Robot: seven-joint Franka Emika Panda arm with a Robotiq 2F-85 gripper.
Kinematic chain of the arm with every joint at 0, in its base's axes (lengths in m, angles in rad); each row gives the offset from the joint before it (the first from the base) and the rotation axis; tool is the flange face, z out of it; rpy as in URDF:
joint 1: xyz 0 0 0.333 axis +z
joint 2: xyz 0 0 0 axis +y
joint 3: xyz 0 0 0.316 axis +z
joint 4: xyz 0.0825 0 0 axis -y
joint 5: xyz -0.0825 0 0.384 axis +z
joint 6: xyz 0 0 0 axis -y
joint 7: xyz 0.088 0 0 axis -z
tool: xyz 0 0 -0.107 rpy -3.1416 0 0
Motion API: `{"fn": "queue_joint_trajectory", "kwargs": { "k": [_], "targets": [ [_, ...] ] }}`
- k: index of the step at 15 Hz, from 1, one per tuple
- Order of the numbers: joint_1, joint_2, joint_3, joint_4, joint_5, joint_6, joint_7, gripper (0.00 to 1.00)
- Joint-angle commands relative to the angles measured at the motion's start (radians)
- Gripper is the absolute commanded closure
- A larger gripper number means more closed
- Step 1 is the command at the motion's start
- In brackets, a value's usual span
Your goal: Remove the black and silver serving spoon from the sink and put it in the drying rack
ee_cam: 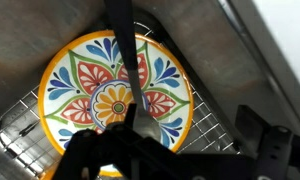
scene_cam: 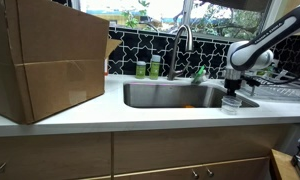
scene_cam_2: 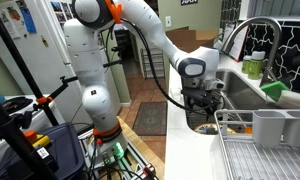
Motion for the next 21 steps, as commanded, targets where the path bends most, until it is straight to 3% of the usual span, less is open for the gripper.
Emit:
{"fn": "queue_joint_trajectory", "kwargs": {
  "k": [1, 10, 19, 20, 21],
  "targets": [
    [-0.057, 0.139, 0.029, 0.081, 0.010, 0.011, -0.044, 0.00],
    [-0.111, 0.339, 0.110, 0.206, -0.003, 0.039, 0.054, 0.00],
    [-0.147, 0.500, 0.166, 0.271, -0.013, 0.147, 0.128, 0.00],
    [-0.155, 0.508, 0.173, 0.278, -0.011, 0.153, 0.127, 0.05],
    [-0.163, 0.516, 0.180, 0.285, -0.007, 0.157, 0.126, 0.19]
  ]
}}
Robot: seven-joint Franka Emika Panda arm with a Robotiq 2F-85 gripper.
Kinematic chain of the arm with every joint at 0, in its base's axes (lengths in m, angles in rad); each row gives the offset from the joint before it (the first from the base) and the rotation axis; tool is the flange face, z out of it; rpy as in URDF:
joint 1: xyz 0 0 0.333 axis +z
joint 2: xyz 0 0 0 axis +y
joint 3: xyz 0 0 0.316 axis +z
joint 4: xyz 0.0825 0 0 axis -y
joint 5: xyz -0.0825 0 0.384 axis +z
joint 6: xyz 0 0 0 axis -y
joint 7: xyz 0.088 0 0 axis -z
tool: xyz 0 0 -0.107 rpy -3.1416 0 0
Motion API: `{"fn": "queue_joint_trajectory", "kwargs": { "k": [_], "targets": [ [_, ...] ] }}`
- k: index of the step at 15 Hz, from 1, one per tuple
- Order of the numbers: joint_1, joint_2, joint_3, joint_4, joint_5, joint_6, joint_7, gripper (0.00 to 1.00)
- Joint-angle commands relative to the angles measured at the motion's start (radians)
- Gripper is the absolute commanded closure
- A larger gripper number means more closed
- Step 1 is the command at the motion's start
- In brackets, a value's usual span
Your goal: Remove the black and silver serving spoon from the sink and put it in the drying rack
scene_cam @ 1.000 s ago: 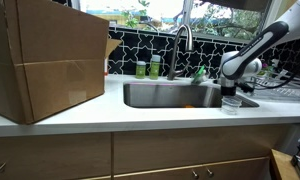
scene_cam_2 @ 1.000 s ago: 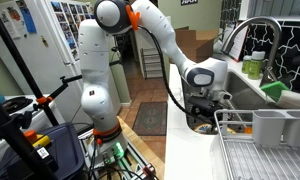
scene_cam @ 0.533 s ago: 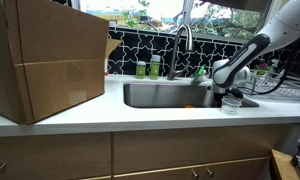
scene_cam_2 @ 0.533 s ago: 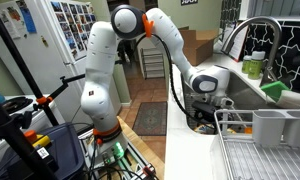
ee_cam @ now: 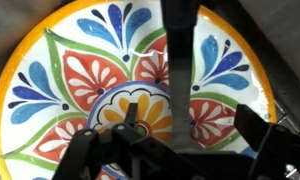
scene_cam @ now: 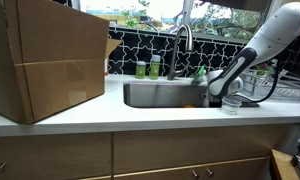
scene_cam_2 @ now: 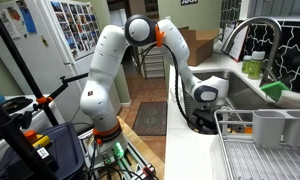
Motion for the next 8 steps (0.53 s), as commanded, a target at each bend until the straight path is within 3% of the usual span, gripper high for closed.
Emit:
{"fn": "queue_joint_trajectory", "kwargs": {
  "k": [1, 2, 8],
  "targets": [
    [-0.049, 0.044, 0.038, 0.037, 0.000, 0.027, 0.013, 0.29],
    [-0.054, 0.048, 0.042, 0.042, 0.000, 0.031, 0.013, 0.30],
    [-0.074, 0.060, 0.063, 0.056, 0.001, 0.037, 0.007, 0.79]
  ]
}}
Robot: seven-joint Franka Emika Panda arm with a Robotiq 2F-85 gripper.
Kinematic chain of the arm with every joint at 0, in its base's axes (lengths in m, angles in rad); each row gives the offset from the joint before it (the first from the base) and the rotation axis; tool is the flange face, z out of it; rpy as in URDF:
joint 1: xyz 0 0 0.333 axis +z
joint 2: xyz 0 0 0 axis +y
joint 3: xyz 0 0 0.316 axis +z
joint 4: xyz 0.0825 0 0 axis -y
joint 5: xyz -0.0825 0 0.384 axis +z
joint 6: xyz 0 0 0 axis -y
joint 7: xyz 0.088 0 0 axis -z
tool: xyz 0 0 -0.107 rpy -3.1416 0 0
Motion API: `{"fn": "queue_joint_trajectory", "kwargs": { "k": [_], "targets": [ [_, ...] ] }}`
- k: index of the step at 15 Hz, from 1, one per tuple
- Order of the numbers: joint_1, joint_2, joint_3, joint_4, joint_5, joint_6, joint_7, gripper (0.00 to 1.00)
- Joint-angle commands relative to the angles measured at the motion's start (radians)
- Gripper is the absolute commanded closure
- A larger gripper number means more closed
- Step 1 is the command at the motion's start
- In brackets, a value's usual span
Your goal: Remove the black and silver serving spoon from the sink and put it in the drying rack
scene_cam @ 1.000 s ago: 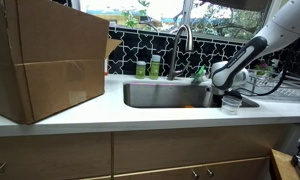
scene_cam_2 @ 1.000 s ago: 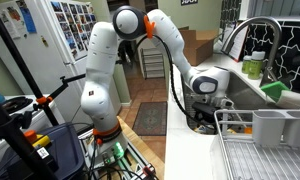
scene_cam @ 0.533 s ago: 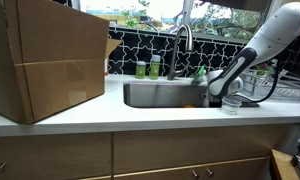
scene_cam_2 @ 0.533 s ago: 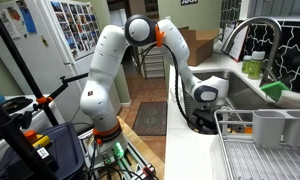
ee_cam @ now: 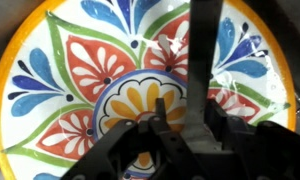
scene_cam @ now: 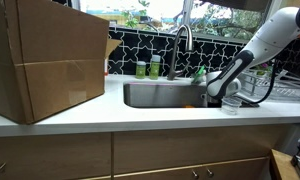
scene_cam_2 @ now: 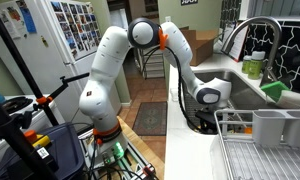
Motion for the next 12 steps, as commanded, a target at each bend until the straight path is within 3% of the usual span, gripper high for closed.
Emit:
{"fn": "queue_joint_trajectory", "kwargs": {
  "k": [1, 3, 12],
  "targets": [
    [-0.028, 0.020, 0.027, 0.014, 0.000, 0.020, 0.004, 0.85],
    [-0.032, 0.018, 0.036, 0.014, 0.004, 0.018, 0.001, 0.99],
    [-0.043, -0.054, 0.051, -0.020, 0.011, 0.013, -0.013, 0.95]
  ]
}}
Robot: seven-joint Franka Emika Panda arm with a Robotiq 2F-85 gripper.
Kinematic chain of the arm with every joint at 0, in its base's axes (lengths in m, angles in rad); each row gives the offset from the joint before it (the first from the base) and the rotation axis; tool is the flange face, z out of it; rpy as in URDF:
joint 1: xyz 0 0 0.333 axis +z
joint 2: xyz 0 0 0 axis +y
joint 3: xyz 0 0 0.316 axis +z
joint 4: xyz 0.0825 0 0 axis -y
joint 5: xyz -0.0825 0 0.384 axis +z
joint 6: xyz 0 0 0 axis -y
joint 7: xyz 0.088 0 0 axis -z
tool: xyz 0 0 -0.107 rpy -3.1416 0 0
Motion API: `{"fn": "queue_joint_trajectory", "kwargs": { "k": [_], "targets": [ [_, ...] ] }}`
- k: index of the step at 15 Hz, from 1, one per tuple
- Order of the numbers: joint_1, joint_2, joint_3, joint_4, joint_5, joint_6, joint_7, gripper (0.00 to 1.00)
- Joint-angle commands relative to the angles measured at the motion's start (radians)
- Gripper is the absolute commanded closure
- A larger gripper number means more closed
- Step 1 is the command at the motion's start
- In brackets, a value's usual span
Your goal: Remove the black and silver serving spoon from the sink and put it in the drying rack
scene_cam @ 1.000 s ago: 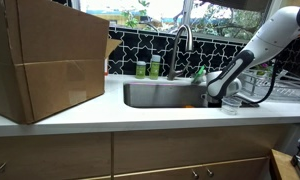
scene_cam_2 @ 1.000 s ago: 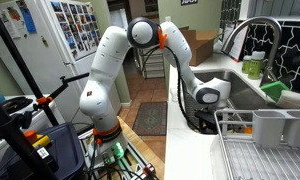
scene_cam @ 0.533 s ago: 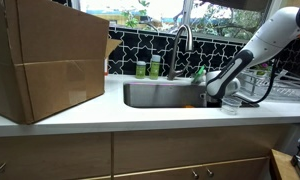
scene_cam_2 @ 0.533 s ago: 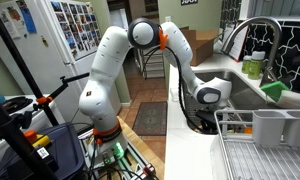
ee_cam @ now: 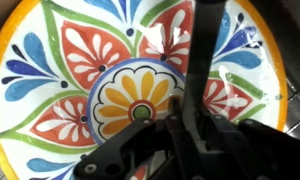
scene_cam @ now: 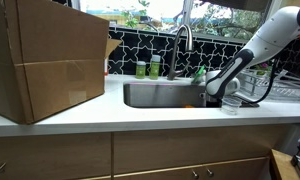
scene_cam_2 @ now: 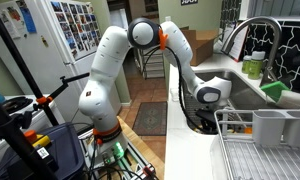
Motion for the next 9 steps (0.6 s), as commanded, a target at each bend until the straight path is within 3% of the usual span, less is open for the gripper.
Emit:
{"fn": "queue_joint_trajectory", "kwargs": {
  "k": [1, 9],
  "targets": [
    [-0.020, -0.061, 0.017, -0.034, 0.007, 0.013, -0.011, 0.95],
    [-0.016, -0.144, 0.019, -0.053, 0.040, -0.010, -0.010, 0.95]
  ]
}}
